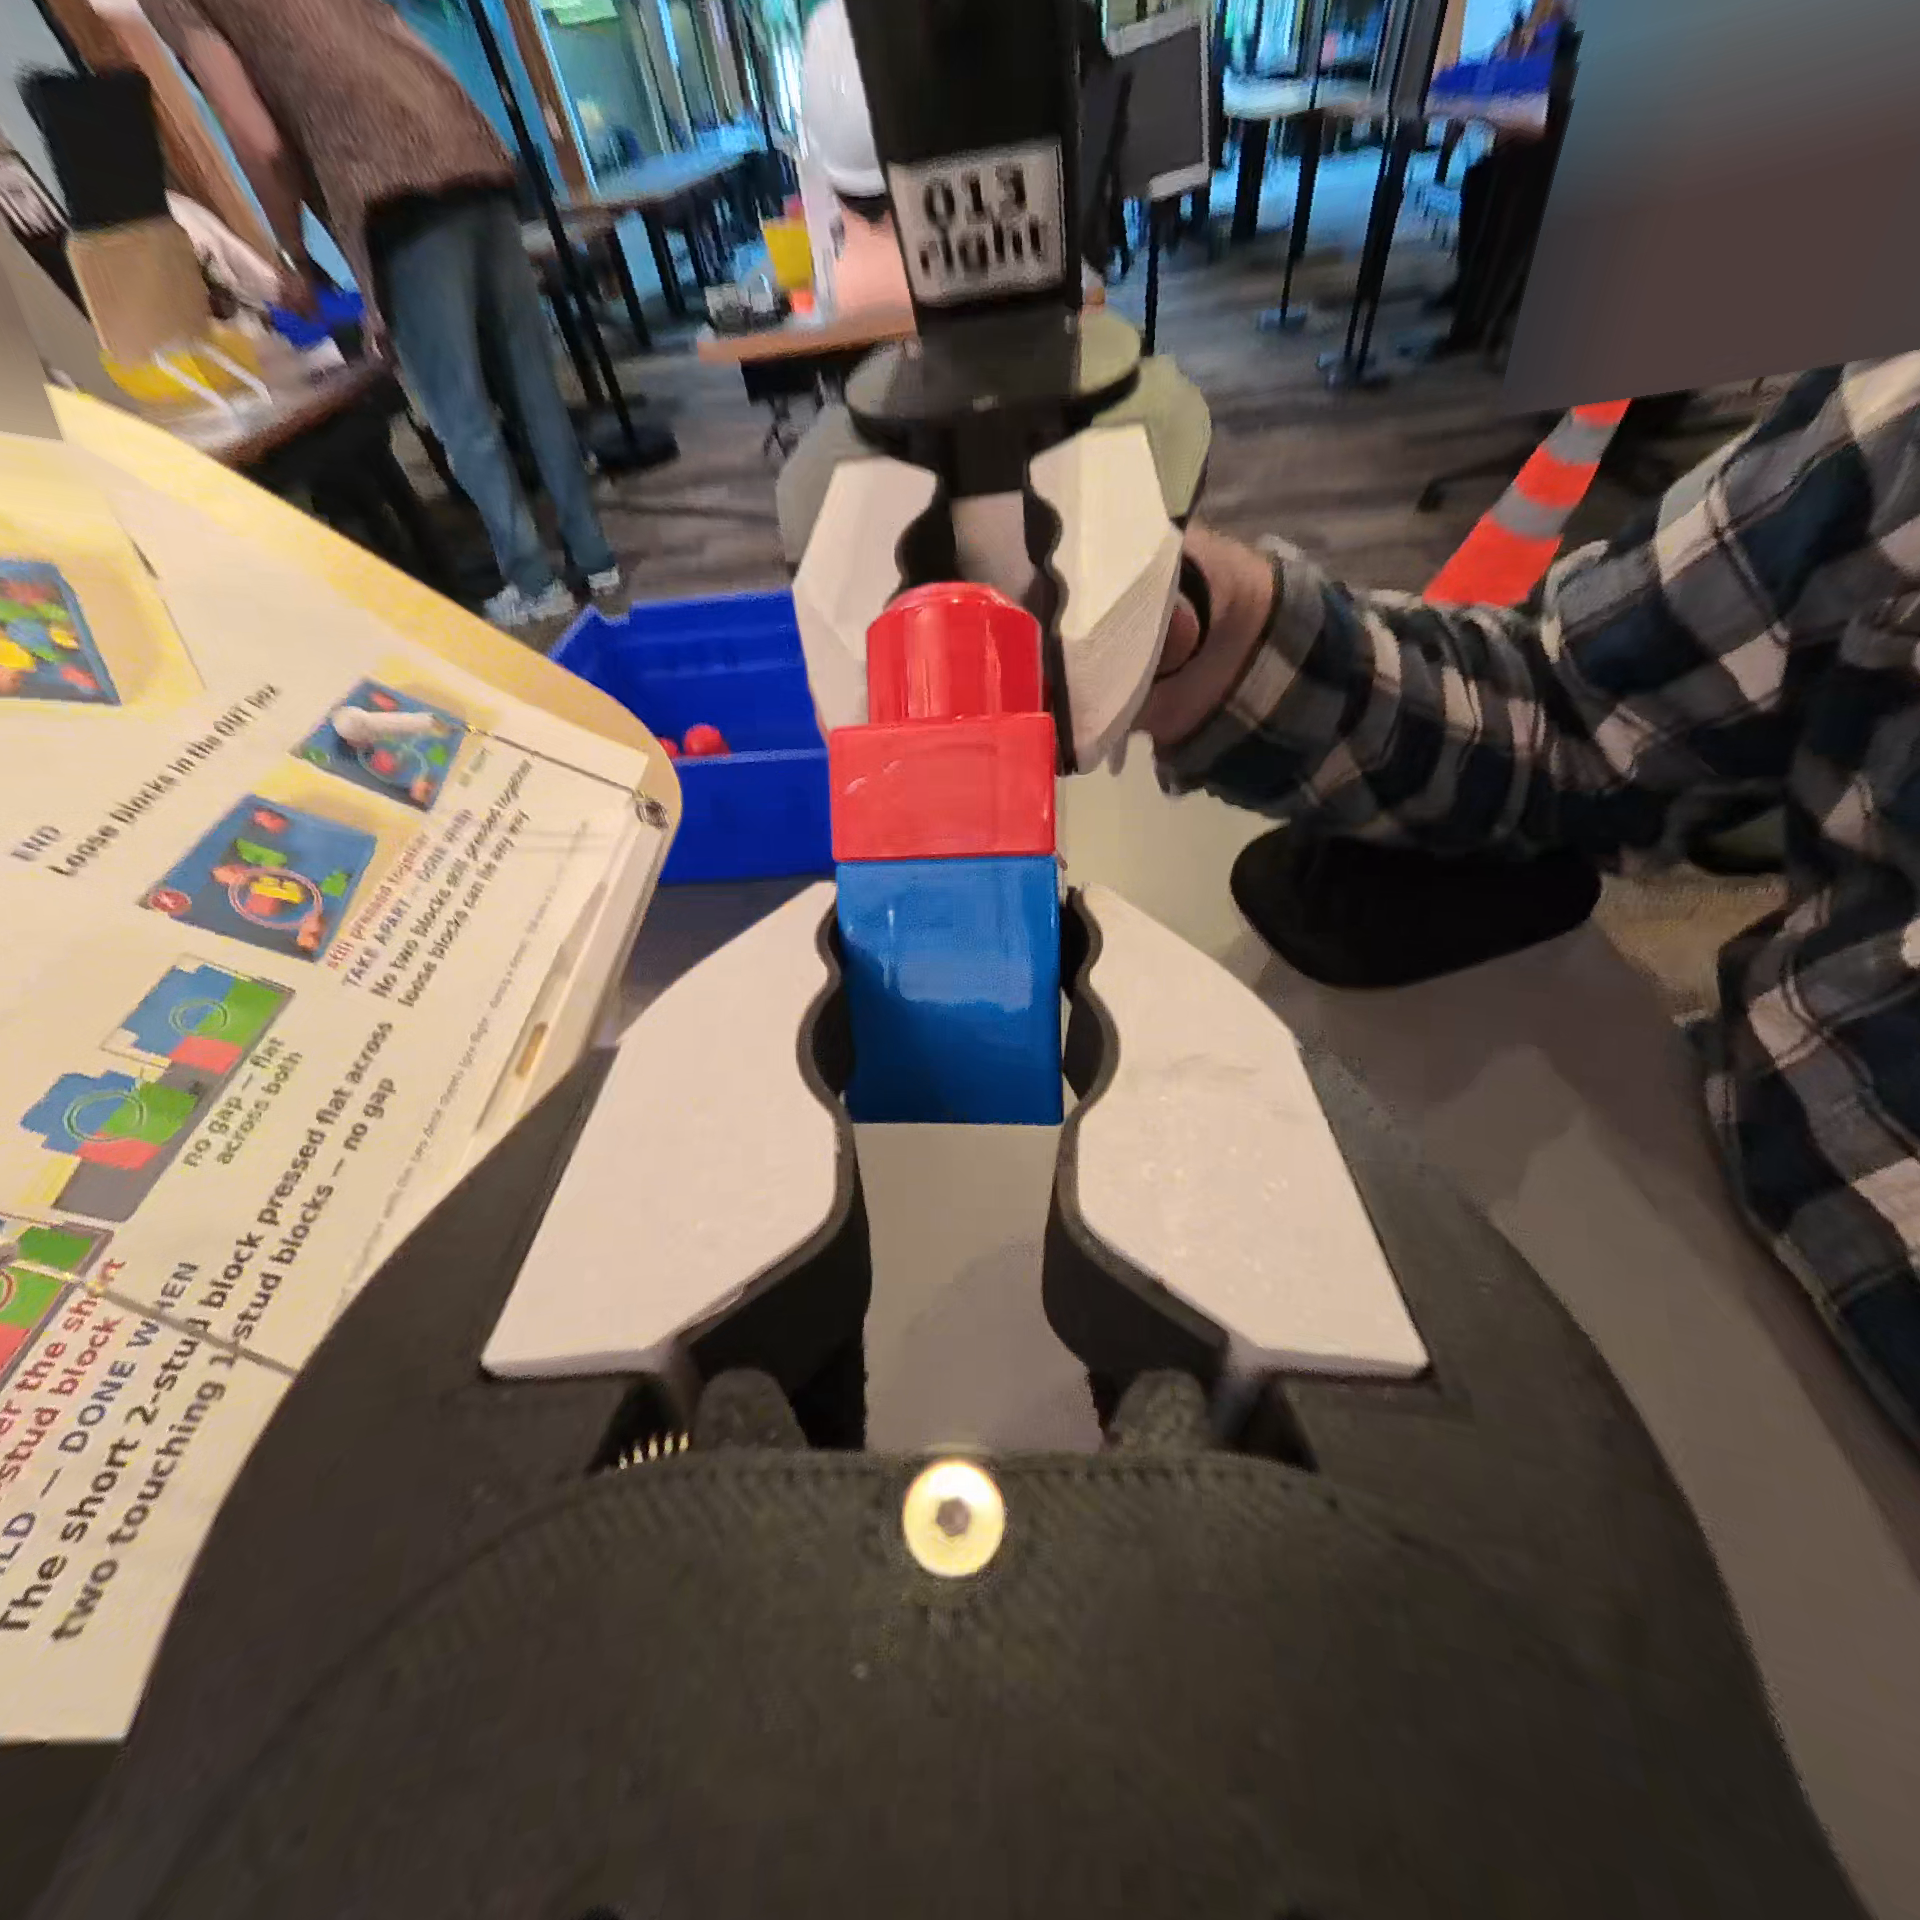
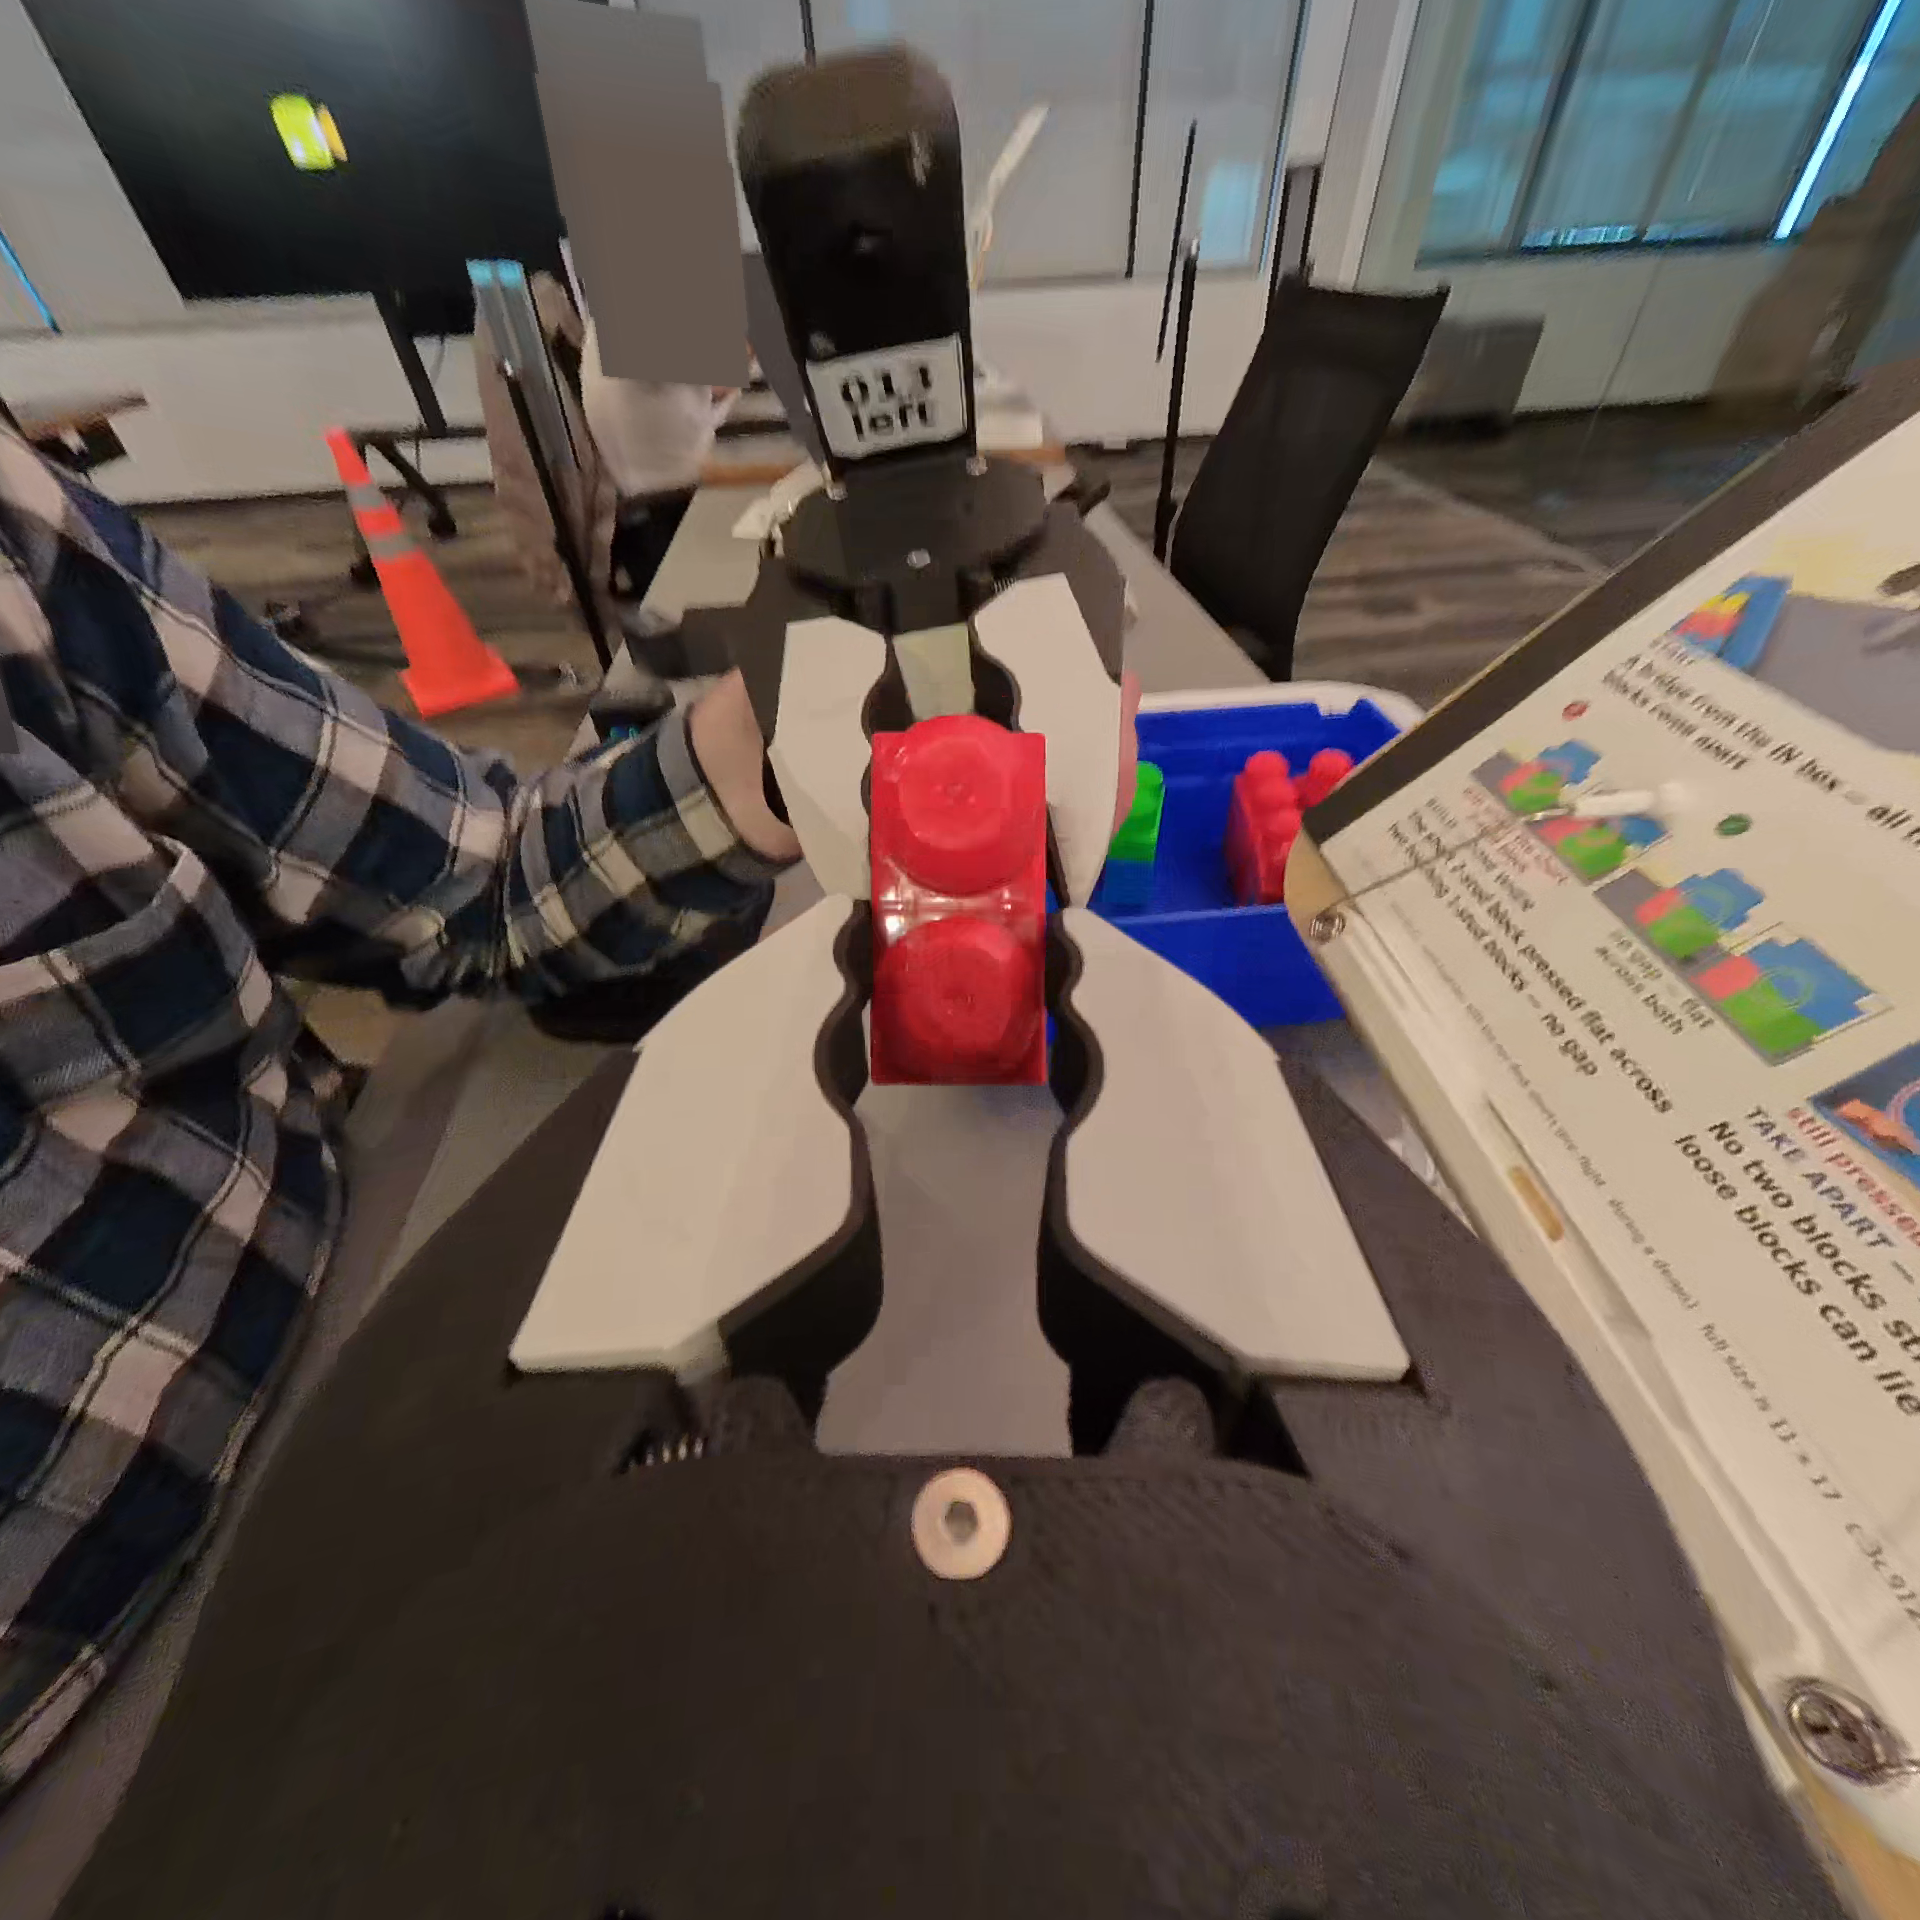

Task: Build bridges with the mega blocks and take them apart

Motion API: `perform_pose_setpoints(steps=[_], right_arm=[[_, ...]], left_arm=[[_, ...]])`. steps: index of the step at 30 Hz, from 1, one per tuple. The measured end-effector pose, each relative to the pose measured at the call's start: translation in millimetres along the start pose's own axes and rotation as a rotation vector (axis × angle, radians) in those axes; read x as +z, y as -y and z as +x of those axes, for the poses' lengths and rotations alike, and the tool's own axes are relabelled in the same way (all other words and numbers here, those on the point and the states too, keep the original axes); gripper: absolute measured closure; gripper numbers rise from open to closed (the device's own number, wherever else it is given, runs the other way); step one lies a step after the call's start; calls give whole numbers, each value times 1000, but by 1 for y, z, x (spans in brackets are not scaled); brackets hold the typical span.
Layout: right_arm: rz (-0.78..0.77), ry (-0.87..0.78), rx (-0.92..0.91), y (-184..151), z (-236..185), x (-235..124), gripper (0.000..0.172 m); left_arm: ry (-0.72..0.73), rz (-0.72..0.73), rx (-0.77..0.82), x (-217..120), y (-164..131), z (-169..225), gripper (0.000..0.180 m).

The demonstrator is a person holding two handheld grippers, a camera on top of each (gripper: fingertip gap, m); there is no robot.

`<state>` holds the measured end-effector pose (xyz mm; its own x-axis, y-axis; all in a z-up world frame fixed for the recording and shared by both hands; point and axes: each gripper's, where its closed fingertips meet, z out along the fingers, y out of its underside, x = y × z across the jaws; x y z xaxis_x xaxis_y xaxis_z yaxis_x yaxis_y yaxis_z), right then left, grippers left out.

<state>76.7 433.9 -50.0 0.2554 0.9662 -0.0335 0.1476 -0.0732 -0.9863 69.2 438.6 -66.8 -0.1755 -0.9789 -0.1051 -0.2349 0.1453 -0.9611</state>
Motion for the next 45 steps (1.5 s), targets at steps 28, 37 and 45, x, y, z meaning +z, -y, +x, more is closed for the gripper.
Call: perform_pose_setpoints(steps=[28, 37, 45], right_arm=[[446, 53, 144, 29, 16, -17, 140], [430, 1, 303, 27, 32, -21, 141], [415, 1, 432, 19, 42, -21, 141]], left_arm=[[-30, 493, -225, 3, 40, -15, 144], [491, 288, 244, -7, 34, -43, 100], [797, 6, 849, -19, 42, -34, 106]])
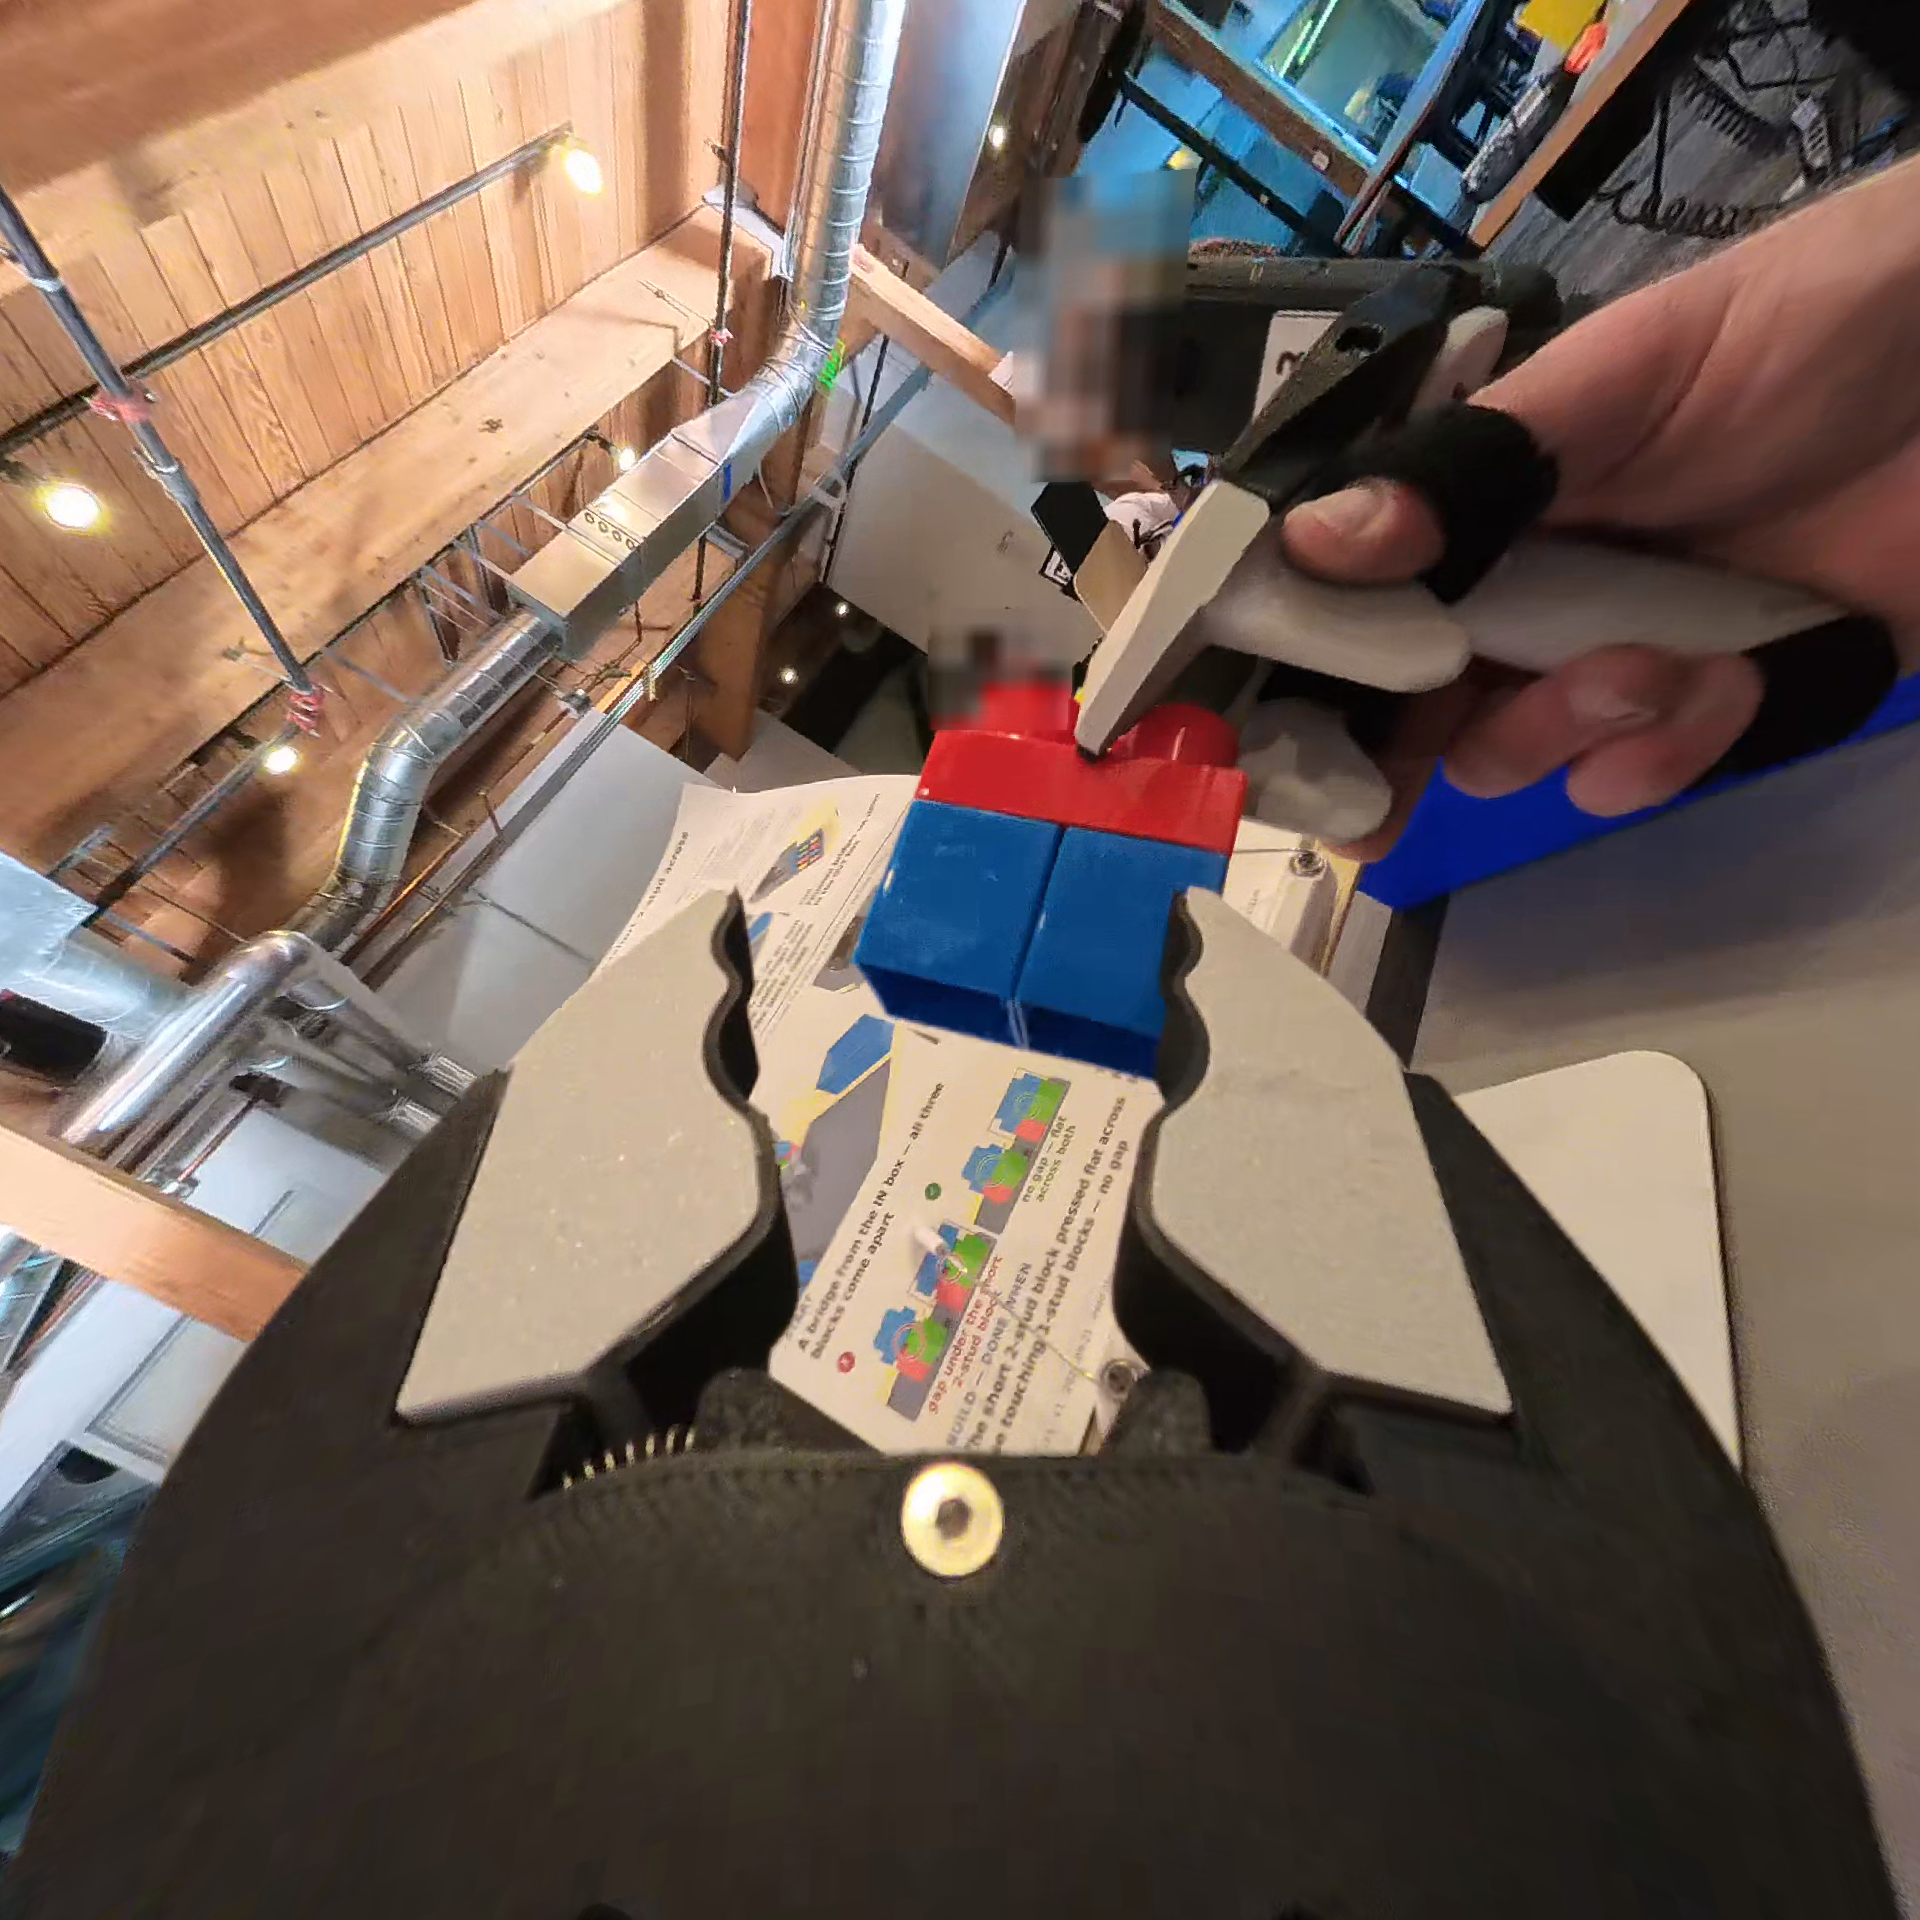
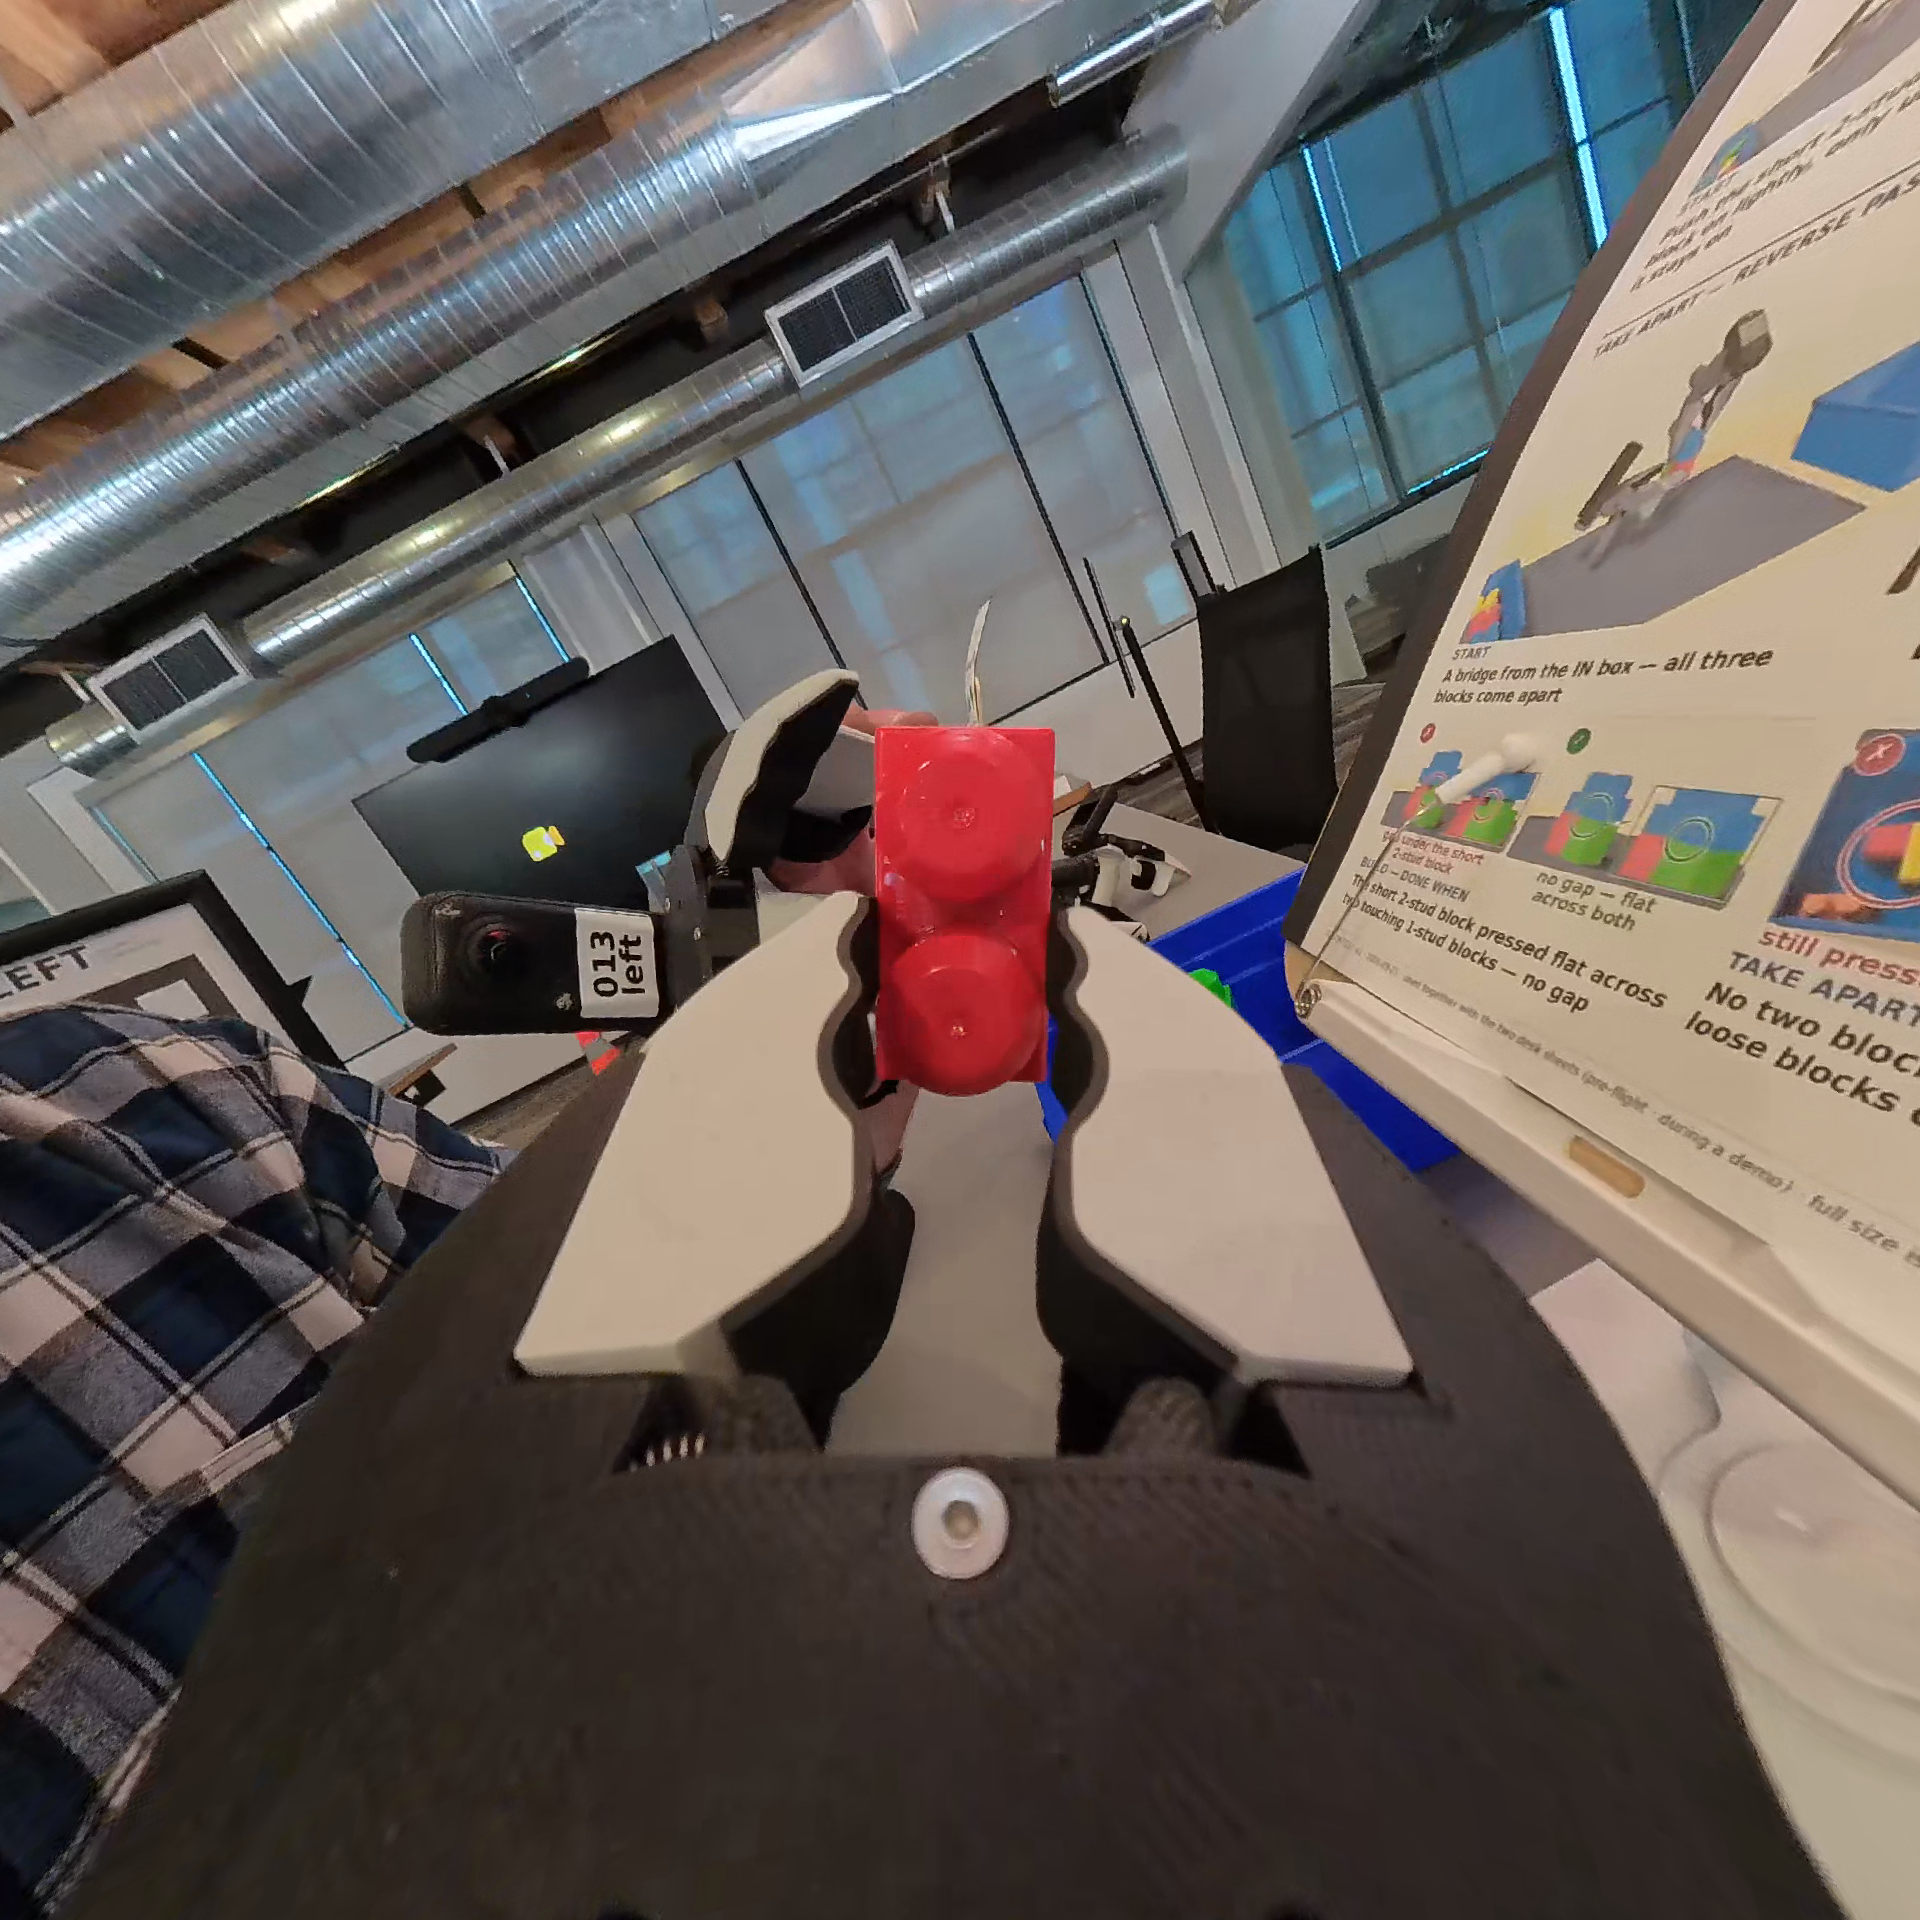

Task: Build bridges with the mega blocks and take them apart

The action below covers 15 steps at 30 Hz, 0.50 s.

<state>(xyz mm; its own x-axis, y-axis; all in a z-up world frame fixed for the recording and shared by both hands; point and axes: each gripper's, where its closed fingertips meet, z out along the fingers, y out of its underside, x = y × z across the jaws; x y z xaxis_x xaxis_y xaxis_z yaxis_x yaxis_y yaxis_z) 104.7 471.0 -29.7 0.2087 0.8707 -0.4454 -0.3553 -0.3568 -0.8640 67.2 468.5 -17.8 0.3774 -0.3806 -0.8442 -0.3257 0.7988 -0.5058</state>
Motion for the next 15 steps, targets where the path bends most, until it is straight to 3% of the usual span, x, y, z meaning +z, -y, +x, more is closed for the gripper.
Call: perform_pose_setpoints(steps=[4, 7, 12, 15], right_arm=[[4, 33, -4, 4, -8, 0, 140], [-12, 8, -15, 3, -11, 2, 140], [-65, -109, -102, -2, -6, 5, 141], [-103, -212, -174, -4, -2, 4, 141]], left_arm=[[-43, 17, -3, -4, 1, 0, 91], [-56, -101, 11, 4, -20, 3, 72], [-46, -174, 49, 10, -30, 7, 74], [-29, -249, 79, 13, -38, 9, 86]])
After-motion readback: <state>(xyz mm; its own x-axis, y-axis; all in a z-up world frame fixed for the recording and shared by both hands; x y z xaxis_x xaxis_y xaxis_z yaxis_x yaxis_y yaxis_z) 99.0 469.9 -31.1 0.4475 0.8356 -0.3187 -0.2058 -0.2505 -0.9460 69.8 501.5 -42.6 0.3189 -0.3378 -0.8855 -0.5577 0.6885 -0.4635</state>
